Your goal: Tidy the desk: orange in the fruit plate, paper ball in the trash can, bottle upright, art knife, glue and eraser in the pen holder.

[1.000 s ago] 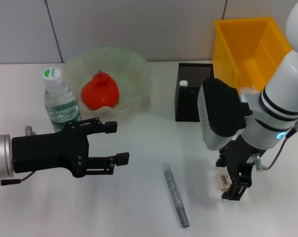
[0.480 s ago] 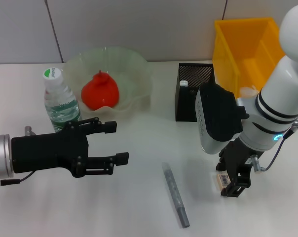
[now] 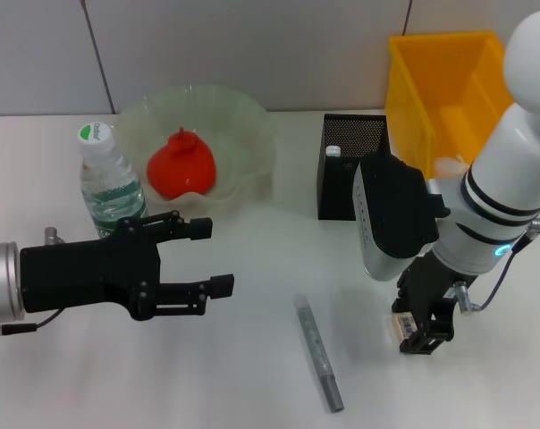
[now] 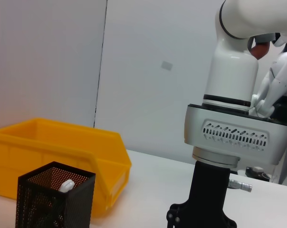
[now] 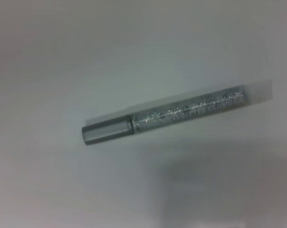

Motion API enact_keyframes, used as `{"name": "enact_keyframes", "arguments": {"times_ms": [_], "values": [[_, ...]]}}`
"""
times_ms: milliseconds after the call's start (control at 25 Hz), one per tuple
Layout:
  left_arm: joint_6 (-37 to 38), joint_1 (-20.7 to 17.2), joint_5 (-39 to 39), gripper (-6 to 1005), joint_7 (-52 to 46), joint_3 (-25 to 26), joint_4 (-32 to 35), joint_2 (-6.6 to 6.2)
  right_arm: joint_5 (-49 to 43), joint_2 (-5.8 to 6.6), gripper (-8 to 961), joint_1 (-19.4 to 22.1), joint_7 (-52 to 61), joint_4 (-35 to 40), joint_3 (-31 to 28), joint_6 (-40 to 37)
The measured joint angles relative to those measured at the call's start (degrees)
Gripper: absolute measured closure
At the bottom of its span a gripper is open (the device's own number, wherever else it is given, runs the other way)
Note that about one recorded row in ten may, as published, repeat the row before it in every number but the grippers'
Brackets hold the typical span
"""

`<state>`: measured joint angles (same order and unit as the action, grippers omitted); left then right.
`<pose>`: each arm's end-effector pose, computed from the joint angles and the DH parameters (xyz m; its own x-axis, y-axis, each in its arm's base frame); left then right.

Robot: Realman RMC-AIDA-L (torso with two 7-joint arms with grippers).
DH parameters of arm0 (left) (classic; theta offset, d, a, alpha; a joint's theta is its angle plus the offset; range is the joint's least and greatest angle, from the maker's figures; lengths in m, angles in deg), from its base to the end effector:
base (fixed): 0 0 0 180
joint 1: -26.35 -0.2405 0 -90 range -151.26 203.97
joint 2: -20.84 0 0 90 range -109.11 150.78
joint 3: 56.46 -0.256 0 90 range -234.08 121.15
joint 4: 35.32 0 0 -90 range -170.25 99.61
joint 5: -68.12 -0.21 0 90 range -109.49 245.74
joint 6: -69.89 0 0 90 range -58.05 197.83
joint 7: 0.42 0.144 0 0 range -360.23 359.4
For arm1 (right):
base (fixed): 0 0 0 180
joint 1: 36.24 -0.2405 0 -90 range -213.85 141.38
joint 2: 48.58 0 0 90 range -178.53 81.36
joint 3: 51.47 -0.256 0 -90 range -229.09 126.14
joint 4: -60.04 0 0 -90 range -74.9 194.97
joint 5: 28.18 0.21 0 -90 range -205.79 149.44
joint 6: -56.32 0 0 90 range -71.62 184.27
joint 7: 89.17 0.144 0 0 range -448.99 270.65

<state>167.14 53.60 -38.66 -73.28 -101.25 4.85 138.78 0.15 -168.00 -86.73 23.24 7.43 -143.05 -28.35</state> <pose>-0.2500 0.3110 0.0121 0.8070 0.1873 0.5601 0.2980 -0.9479 -0.1124 0.1730 0.3712 -0.0580 0.7927 0.0045 0.6097 0.0273 -0.9992 -0.0280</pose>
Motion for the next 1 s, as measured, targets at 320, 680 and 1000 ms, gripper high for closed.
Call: {"name": "enact_keyframes", "arguments": {"times_ms": [320, 680, 1000], "values": [[1.01, -0.15, 0.0, 153, 0.0, 0.56, 0.53, 0.0, 0.03, -0.03, 452, -0.13, 0.06, 0.4, -0.01, 0.22], [1.47, -0.23, 0.0, 153, 0.0, 1.17, 0.62, 0.0, 0.06, -0.12, 504, 0.1, 0.75, -0.03, -0.13, 0.15], [1.56, -0.38, 0.0, 153, 0.0, 1.24, 0.84, 0.0, 2.74, 0.2, 542, 1.47, 0.71, -5.97, -7.06, -1.81]]}}
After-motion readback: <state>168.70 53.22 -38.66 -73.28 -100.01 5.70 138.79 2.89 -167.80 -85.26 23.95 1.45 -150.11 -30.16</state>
